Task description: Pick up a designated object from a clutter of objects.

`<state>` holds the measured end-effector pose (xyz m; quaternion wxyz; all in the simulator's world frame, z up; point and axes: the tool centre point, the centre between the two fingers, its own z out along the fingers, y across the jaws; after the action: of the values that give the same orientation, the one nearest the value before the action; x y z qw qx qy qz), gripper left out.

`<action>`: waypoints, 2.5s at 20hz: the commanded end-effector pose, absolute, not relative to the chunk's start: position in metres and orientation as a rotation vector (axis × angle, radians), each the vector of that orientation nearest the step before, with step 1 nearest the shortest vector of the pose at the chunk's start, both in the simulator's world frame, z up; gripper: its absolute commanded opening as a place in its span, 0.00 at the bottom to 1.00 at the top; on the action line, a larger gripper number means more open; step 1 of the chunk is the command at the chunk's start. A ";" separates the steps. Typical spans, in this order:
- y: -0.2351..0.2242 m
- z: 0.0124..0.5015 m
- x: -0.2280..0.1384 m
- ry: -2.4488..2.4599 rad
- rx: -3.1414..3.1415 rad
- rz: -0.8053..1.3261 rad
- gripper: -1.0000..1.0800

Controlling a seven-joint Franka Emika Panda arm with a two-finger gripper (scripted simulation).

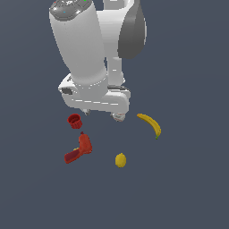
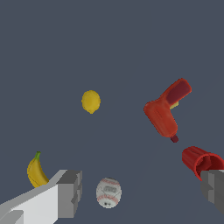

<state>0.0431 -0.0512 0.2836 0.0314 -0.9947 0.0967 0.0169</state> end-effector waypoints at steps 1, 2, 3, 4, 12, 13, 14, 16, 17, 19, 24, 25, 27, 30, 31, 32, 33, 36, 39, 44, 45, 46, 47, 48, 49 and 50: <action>-0.064 0.269 0.055 0.400 -3.022 0.075 1.00; -0.070 0.263 0.059 0.443 -3.003 0.085 1.00; -0.076 0.256 0.064 0.485 -2.984 0.094 1.00; -0.082 0.250 0.068 0.527 -2.963 0.103 1.00; -0.132 0.192 0.097 0.847 -2.777 0.174 1.00; -0.138 0.184 0.100 0.885 -2.751 0.182 1.00; -0.145 0.176 0.103 0.923 -2.724 0.191 1.00; -0.158 0.160 0.107 0.997 -2.669 0.207 1.00; -0.165 0.152 0.109 1.033 -2.641 0.215 1.00; -0.178 0.135 0.112 1.103 -2.582 0.230 1.00; -0.209 0.097 0.116 1.254 -2.442 0.264 1.00; -0.214 0.090 0.116 1.278 -2.418 0.269 1.00; -0.223 0.079 0.116 1.321 -2.374 0.278 1.00; -0.234 0.064 0.116 1.370 -2.319 0.289 1.00; -0.237 0.060 0.115 1.384 -2.304 0.292 1.00; -0.239 0.057 0.115 1.395 -2.291 0.295 1.00; -0.241 0.054 0.115 1.405 -2.279 0.297 1.00; -0.246 0.048 0.114 1.425 -2.255 0.302 1.00; -0.247 0.046 0.114 1.432 -2.247 0.303 1.00; -0.243 0.039 0.114 1.430 -2.251 0.304 1.00; -0.241 0.035 0.114 1.431 -2.250 0.304 1.00; -0.239 0.030 0.114 1.431 -2.249 0.304 1.00; -0.237 0.026 0.115 1.432 -2.248 0.304 1.00; -0.235 0.023 0.115 1.432 -2.248 0.304 1.00; -0.234 0.021 0.115 1.432 -2.248 0.304 1.00; -0.233 0.020 0.115 1.432 -2.248 0.304 1.00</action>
<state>0.1156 -0.2363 0.0262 0.2273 -0.8162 0.5200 0.1084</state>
